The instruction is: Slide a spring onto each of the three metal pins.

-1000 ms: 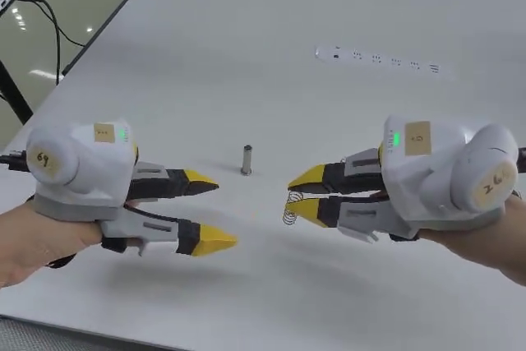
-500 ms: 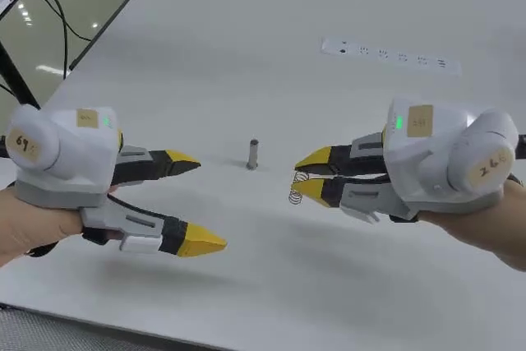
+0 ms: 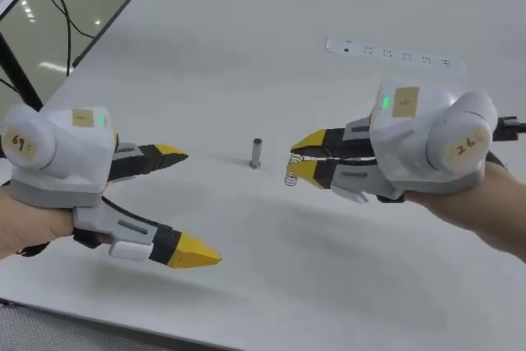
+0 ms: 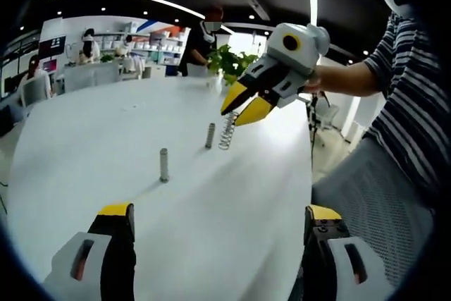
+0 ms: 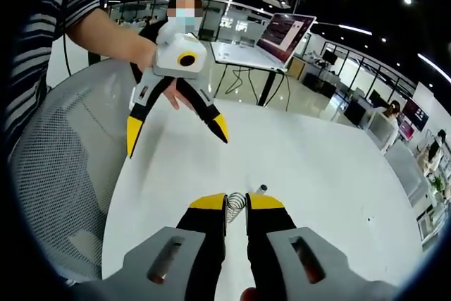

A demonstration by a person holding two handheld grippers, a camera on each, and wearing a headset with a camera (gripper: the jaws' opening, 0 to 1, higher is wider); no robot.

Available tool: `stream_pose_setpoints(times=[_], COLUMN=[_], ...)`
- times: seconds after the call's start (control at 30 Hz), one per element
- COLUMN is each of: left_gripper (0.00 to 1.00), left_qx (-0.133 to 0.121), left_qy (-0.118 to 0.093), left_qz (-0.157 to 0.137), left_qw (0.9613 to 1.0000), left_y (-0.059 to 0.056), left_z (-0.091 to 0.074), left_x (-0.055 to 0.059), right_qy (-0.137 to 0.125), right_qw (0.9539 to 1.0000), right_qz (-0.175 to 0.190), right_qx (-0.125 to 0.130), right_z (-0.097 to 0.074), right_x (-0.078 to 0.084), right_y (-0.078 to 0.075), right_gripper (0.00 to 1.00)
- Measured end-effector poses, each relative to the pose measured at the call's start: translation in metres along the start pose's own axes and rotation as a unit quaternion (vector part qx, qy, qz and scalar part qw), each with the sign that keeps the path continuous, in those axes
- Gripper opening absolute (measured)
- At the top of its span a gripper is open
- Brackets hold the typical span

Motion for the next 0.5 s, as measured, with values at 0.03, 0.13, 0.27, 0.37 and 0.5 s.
stream_pose_setpoints(times=[0.03,0.13,0.27,0.37,0.5], left_gripper=[0.98,0.98,0.98,0.98,0.98], left_qx=[0.000,0.000,-0.001,-0.002,-0.002], left_qy=[0.000,-0.003,-0.008,-0.008,-0.009], left_qz=[0.000,-0.001,-0.002,-0.004,-0.003], left_qw=[1.0000,1.0000,1.0000,1.0000,1.0000], left_y=[0.000,0.000,0.000,0.001,0.001], left_z=[0.000,0.000,-0.001,-0.002,-0.002], left_x=[0.000,-0.001,-0.001,-0.001,-0.001], right_qy=[-0.001,0.000,0.003,0.003,0.008], right_qw=[1.0000,1.0000,0.9999,0.9999,0.9998], right_qz=[0.000,0.002,0.004,0.007,0.005], right_qx=[0.003,0.008,0.013,0.015,0.017], right_z=[0.002,0.006,0.009,0.011,0.015], right_x=[-0.001,-0.001,-0.002,-0.002,-0.002], right_y=[-0.002,-0.008,-0.015,-0.019,-0.024], right_gripper=[0.07,0.07,0.07,0.07,0.07])
Point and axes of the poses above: the centre of the closed fingertips' face, and the gripper's own axes: z roughly forward along the fingers, y roughly to its left, x roughly out of its underside, the point moved 8 cm from there along -z, roughly backward along the fingers, and after that the axes turned 15 degrees about -z, right-handed, at the moved point
